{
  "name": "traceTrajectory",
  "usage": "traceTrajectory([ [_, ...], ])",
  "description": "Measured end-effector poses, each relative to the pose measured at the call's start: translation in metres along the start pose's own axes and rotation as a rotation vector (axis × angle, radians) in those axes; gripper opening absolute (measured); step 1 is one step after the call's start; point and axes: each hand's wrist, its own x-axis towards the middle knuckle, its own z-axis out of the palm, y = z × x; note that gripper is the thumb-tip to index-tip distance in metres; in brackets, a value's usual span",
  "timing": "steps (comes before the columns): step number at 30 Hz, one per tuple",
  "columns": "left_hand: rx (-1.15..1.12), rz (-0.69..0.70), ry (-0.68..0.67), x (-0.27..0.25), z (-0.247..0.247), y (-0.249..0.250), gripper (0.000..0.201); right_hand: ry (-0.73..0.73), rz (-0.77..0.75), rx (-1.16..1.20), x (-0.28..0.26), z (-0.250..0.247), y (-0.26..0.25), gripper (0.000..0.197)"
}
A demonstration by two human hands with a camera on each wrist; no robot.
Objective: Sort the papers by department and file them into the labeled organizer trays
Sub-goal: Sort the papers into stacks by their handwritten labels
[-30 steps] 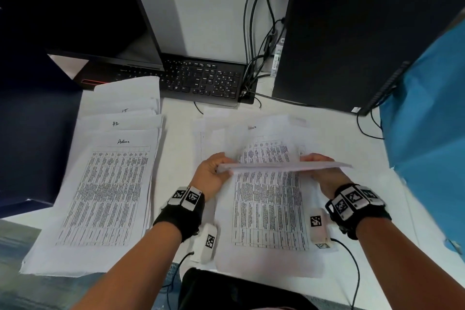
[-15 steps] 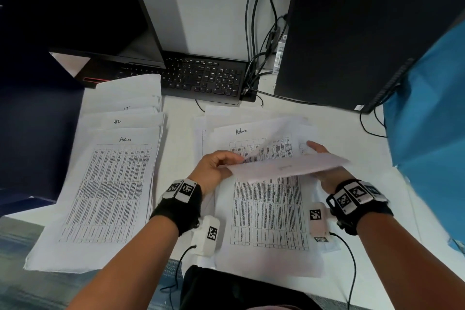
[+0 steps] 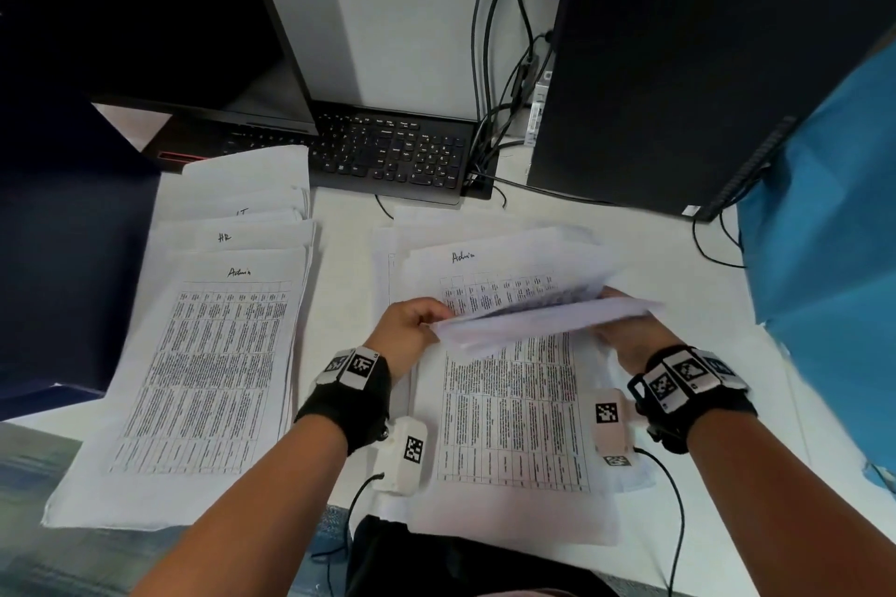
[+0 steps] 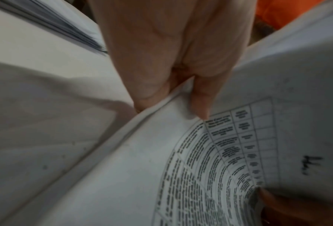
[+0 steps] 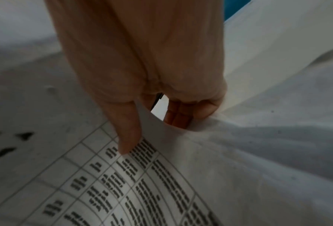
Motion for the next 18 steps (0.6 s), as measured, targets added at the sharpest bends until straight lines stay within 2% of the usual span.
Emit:
traceTrajectory([
  [1, 0.006, -0.009, 0.012, 0.001, -0.002, -0.001, 0.037, -0.044, -0.066, 0.0, 0.002, -0.002, 0.004, 0.034],
  [3, 0.028, -0.033, 0.035, 0.002, -0.005, -0.001, 0.043, -0.123, -0.232, 0.023, -0.001, -0.009, 0.009, 0.013],
  [4, 0.029, -0.031, 0.063, 0.004, -0.007, -0.001, 0.046, -0.133, -0.247, 0.057, -0.007, -0.012, 0.009, 0.008],
  [7, 0.046, -0.012, 0.214, 0.018, -0.016, -0.006, 0.036, -0.153, -0.265, 0.072, -0.01, -0.015, 0.009, 0.018],
  [11, 0.111, -0.074, 0.209, 0.037, -0.02, -0.009, 0.026, -0.187, -0.158, 0.169, -0.006, -0.019, 0.005, 0.038],
  [13, 0.173, -0.075, 0.227, 0.041, -0.017, -0.002, 0.025, -0.206, -0.172, 0.144, -0.009, -0.018, 0.003, 0.047],
  [16, 0.13, -0.114, 0.22, 0.042, -0.011, 0.01, 0.039, -0.184, -0.247, 0.108, -0.015, -0.016, 0.005, 0.036],
  [18, 0.149, -0.089, 0.193, 0.043, -0.009, 0.013, 0.036, -0.17, -0.269, 0.085, -0.015, -0.014, 0.007, 0.021],
])
